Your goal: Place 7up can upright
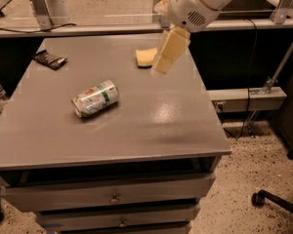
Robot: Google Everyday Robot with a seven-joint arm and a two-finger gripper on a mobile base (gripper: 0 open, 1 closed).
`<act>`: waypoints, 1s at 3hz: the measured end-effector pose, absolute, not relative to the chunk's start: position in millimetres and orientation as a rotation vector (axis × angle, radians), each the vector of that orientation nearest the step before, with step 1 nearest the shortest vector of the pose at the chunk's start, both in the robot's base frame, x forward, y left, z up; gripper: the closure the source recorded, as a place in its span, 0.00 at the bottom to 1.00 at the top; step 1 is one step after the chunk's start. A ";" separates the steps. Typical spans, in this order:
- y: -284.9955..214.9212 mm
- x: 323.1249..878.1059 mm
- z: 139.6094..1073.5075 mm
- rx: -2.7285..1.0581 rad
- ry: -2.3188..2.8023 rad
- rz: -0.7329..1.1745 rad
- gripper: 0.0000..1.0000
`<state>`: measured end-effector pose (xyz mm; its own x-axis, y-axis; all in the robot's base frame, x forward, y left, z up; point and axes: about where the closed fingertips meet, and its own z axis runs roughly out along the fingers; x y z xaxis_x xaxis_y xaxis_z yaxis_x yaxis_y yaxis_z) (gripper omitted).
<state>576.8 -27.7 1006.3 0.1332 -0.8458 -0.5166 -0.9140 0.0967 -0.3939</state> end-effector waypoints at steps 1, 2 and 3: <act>-27.7 576.9 1006.8 -1.743 1.706 0.126 0.00; -4.7 574.5 991.9 -1.821 1.640 0.092 0.00; 39.2 572.0 951.9 -1.991 1.547 0.073 0.00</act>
Offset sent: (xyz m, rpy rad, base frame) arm -0.0040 0.0607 -0.0417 -0.1111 -0.0899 0.1725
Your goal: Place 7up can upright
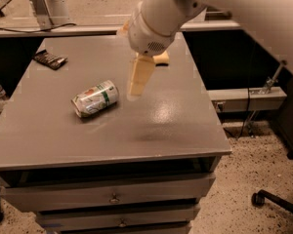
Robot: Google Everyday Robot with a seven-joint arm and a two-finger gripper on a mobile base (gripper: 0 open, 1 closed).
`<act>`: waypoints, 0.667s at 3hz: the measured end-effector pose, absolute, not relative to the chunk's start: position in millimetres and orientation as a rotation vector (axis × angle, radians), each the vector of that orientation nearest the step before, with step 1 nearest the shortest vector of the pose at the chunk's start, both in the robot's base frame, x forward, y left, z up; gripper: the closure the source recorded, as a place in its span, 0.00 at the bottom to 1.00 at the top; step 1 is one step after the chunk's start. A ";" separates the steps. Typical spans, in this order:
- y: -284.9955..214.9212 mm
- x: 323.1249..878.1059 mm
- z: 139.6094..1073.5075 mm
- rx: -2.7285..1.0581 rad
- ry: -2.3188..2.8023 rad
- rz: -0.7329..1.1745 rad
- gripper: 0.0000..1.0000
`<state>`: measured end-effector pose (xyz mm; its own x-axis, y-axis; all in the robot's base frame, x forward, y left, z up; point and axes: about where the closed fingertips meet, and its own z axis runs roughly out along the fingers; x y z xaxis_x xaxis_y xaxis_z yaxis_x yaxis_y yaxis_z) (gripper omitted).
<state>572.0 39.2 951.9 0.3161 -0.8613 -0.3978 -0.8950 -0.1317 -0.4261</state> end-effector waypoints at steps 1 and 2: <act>69.2 574.9 917.9 -2.137 1.493 0.030 0.00; 91.3 576.3 892.8 -2.254 1.470 -0.016 0.00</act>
Offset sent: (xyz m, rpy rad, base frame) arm 0.0082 0.0776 -0.0880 -0.3152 0.0218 0.1985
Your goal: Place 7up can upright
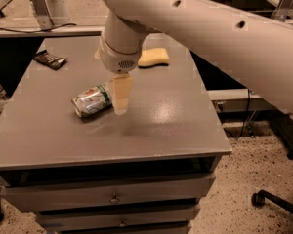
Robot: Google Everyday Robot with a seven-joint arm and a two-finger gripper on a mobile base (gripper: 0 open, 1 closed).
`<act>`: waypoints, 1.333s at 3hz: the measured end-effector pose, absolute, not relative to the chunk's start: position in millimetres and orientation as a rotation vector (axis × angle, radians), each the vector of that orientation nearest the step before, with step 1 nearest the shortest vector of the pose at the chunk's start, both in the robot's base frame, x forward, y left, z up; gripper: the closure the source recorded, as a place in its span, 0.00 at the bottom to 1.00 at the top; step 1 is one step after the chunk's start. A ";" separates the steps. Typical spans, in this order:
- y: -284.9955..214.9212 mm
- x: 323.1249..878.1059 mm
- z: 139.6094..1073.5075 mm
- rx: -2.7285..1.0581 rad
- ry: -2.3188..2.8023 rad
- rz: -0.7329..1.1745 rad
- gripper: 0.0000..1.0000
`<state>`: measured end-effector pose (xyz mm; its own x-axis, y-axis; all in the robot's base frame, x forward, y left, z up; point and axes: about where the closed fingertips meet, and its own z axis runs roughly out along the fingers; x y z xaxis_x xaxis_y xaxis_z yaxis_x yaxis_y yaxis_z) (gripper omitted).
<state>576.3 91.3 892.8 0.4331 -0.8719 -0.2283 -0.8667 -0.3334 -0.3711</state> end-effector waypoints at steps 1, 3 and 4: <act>108.5 577.1 877.2 -2.337 1.469 -0.056 0.00; 129.7 577.8 854.4 -2.448 1.514 -0.084 0.00; 157.9 574.1 836.9 -2.503 1.536 -0.072 0.00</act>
Offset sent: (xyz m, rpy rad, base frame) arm 0.0037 0.0466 -0.0436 -0.2186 0.0655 0.0432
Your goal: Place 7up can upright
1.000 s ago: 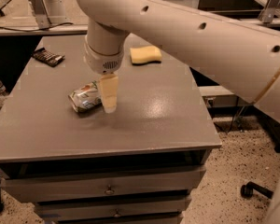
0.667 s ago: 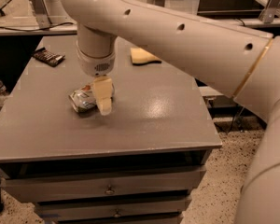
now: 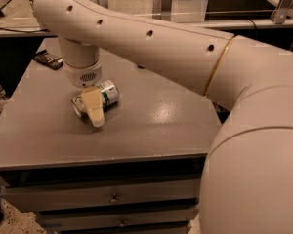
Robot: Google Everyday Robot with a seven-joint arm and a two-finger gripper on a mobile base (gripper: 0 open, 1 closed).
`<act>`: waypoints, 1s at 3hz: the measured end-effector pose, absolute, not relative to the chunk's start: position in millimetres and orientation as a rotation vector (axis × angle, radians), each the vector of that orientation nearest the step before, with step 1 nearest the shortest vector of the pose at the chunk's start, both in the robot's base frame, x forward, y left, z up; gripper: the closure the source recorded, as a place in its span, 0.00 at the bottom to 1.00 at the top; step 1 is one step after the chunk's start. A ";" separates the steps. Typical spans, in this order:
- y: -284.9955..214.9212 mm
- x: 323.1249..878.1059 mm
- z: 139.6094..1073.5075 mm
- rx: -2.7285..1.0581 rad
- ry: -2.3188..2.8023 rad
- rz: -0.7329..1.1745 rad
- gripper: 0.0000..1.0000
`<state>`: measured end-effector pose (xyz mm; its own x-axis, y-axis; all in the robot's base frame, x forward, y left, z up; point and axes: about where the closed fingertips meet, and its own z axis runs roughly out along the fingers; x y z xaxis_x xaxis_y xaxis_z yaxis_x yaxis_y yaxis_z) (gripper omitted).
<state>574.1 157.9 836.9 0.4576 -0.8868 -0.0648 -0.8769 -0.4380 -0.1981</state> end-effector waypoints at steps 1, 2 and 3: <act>162.8 574.5 839.2 -2.510 1.531 -0.075 0.00; 159.2 576.4 839.7 -2.519 1.540 -0.087 0.18; 153.9 577.5 840.9 -2.517 1.552 -0.096 0.41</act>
Offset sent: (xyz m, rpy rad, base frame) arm 0.0042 -0.0043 0.0066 -0.0370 -0.0017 -0.0025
